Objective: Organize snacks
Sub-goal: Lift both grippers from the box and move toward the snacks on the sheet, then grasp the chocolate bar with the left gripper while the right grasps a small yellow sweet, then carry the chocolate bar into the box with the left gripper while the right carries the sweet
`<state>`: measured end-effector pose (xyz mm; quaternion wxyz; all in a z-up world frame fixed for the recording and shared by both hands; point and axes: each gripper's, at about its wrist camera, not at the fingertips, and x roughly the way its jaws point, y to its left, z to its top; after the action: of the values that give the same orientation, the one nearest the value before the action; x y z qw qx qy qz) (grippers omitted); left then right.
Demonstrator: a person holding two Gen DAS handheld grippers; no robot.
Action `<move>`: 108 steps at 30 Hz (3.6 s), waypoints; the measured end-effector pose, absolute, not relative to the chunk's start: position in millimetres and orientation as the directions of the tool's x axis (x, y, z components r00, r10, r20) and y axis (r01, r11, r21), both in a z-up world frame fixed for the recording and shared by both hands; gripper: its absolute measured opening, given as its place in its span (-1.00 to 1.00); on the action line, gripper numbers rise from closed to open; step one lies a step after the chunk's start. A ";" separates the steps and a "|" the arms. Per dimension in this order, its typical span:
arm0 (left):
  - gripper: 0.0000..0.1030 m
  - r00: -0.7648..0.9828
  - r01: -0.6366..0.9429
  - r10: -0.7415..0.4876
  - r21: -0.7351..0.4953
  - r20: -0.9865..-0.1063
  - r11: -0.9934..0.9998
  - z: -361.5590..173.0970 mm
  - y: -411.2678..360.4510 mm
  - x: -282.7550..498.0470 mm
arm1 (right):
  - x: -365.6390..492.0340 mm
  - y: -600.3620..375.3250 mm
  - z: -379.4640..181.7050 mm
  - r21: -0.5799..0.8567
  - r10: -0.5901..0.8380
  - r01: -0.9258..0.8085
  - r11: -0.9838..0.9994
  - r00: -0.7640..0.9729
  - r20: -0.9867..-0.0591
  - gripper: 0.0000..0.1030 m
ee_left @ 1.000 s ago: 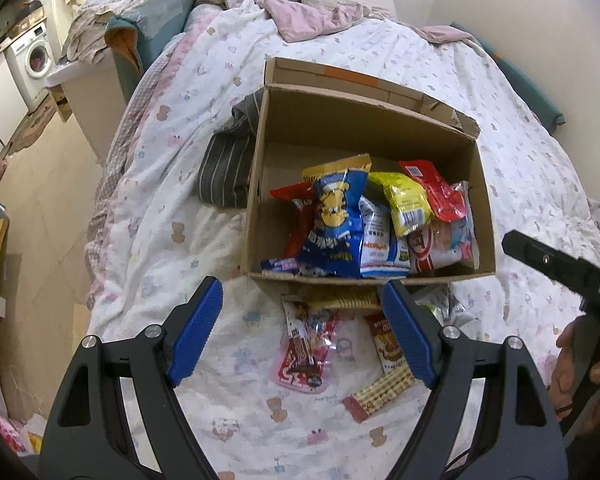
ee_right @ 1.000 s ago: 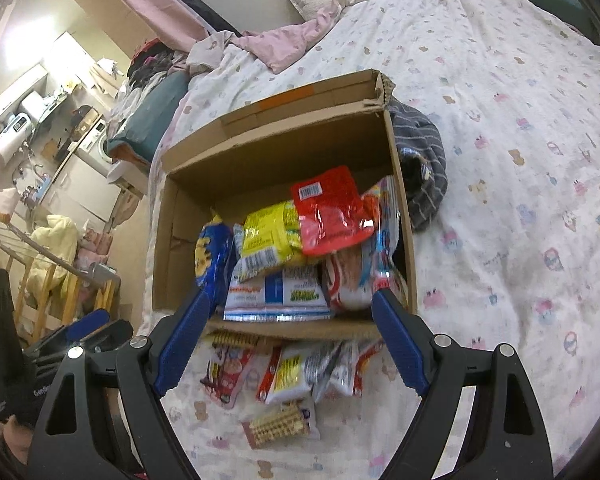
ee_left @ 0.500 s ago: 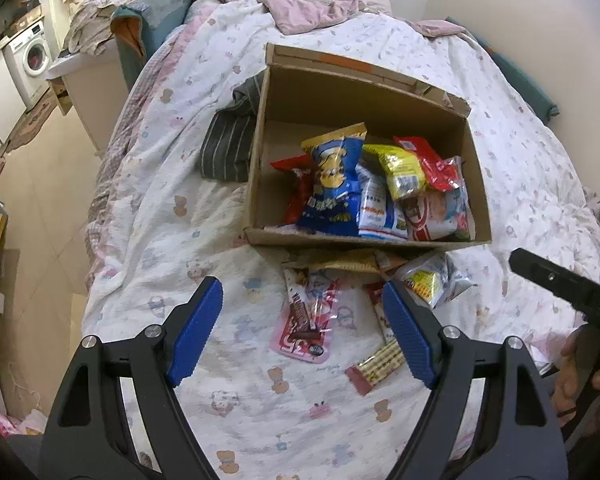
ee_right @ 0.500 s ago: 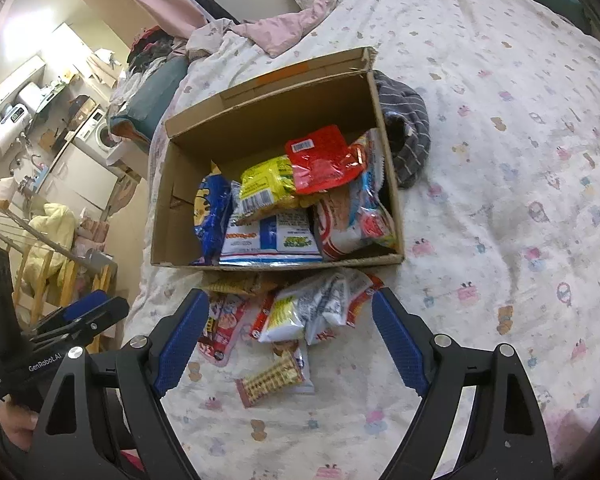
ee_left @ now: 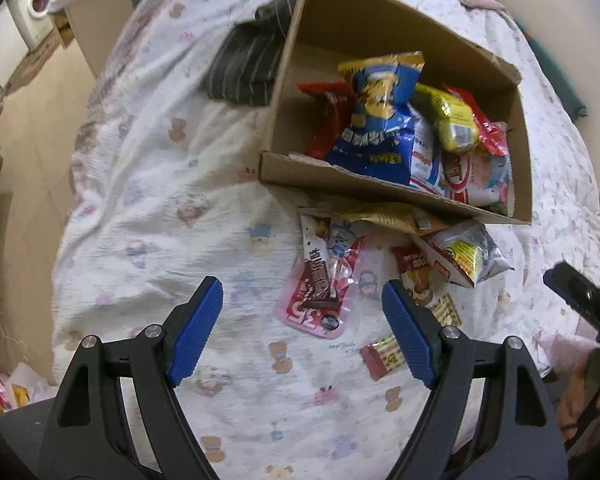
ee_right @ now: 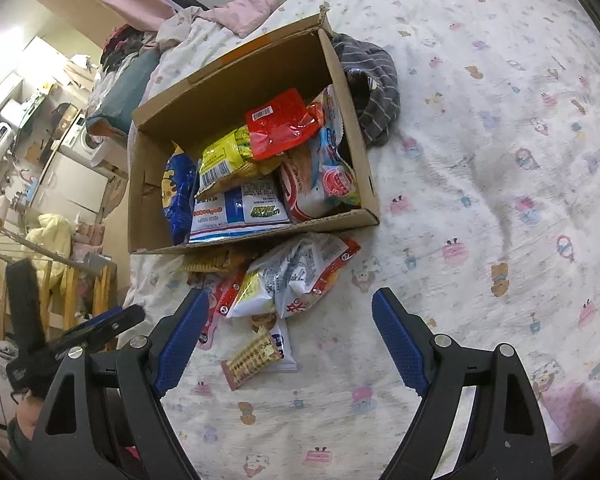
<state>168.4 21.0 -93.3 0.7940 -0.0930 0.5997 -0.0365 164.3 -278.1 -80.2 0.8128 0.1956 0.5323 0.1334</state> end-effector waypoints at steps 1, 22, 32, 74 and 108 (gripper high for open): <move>0.42 0.272 -0.051 -0.168 -0.188 -0.948 0.981 -96.0 18.8 171.0 | 163.9 -277.8 -80.5 0.455 0.422 -0.012 0.890 0.397 -0.815 0.67; -0.71 0.138 0.032 -0.049 -0.045 -0.989 0.998 -148.2 -25.1 197.5 | 158.5 -307.7 -84.9 0.448 0.399 0.030 0.894 0.404 -0.823 0.67; -0.71 0.168 0.055 -0.089 -0.081 -0.982 0.995 -125.4 -15.0 170.5 | 157.3 -301.9 -85.6 0.428 0.386 0.017 0.904 0.401 -0.831 0.67; -0.70 0.314 0.033 -0.213 -0.213 -0.925 0.976 -70.5 37.3 137.3 | 171.6 -198.4 -110.5 0.495 0.529 -0.201 0.845 0.181 -0.829 -0.77; -0.70 0.464 0.048 -0.116 -0.105 -0.878 0.993 -11.8 10.6 180.6 | 204.3 -302.4 -25.0 0.624 0.509 -0.035 0.780 0.617 -0.601 -0.77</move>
<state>180.6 10.6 -11.8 0.8549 -0.0327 0.5155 -0.0479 204.3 -302.4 -25.0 0.8509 0.2903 0.4076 0.1599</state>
